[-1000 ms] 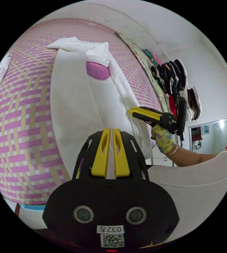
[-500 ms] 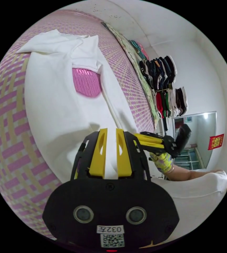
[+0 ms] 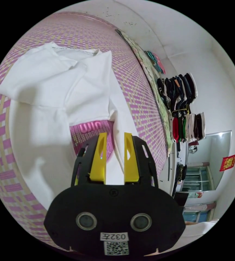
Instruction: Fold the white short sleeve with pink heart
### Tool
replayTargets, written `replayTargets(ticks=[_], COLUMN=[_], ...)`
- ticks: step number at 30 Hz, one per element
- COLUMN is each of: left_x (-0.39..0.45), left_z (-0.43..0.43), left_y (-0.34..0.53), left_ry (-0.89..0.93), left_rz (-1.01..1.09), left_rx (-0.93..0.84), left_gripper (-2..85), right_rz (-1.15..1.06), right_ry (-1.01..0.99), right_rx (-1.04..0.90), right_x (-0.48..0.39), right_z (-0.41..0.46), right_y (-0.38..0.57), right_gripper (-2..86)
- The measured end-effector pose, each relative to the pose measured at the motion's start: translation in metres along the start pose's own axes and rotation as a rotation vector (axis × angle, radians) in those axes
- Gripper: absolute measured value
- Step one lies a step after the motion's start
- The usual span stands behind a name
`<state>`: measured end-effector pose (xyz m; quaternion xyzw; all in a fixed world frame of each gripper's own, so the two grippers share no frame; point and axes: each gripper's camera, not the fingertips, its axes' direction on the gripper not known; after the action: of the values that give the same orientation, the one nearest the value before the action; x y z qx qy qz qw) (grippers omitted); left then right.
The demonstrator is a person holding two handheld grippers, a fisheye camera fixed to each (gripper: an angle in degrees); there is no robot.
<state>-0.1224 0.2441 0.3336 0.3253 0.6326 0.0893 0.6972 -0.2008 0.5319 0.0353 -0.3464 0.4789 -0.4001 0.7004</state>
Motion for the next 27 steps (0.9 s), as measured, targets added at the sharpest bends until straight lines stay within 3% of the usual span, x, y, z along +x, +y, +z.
replayTargets(ticks=[3, 5, 16, 20, 23, 27], left_x=[0.000, -0.002, -0.020, -0.042, -0.058, -0.066], left_z=[0.016, 0.026, 0.010, 0.027, 0.033, 0.020], left_y=[-0.023, -0.037, -0.070, -0.071, -0.072, -0.072], left_ry=[-0.014, -0.059, 0.057, -0.086, -0.035, -0.003], left_rz=[0.023, 0.040, 0.065, -0.001, -0.024, -0.005], left_rx=[-0.044, -0.085, -0.039, -0.090, -0.075, -0.056], left_gripper=[4.6, 0.8, -1.7, -1.6, -1.1, -0.5], right_rz=[-0.003, 0.003, 0.020, -0.008, -0.011, 0.004], right_ry=[0.066, 0.044, -0.072, -0.137, -0.198, -0.263], right_rx=[0.001, -0.002, 0.092, 0.007, -0.126, -0.107], right_x=[-0.006, -0.002, 0.026, 0.044, 0.064, 0.095], right_z=[0.005, 0.004, -0.036, -0.007, 0.026, 0.020], right_y=[-0.003, -0.007, -0.024, -0.038, -0.048, -0.055], right_gripper=[6.4, 0.7, -0.9, -0.5, 0.9, 2.6])
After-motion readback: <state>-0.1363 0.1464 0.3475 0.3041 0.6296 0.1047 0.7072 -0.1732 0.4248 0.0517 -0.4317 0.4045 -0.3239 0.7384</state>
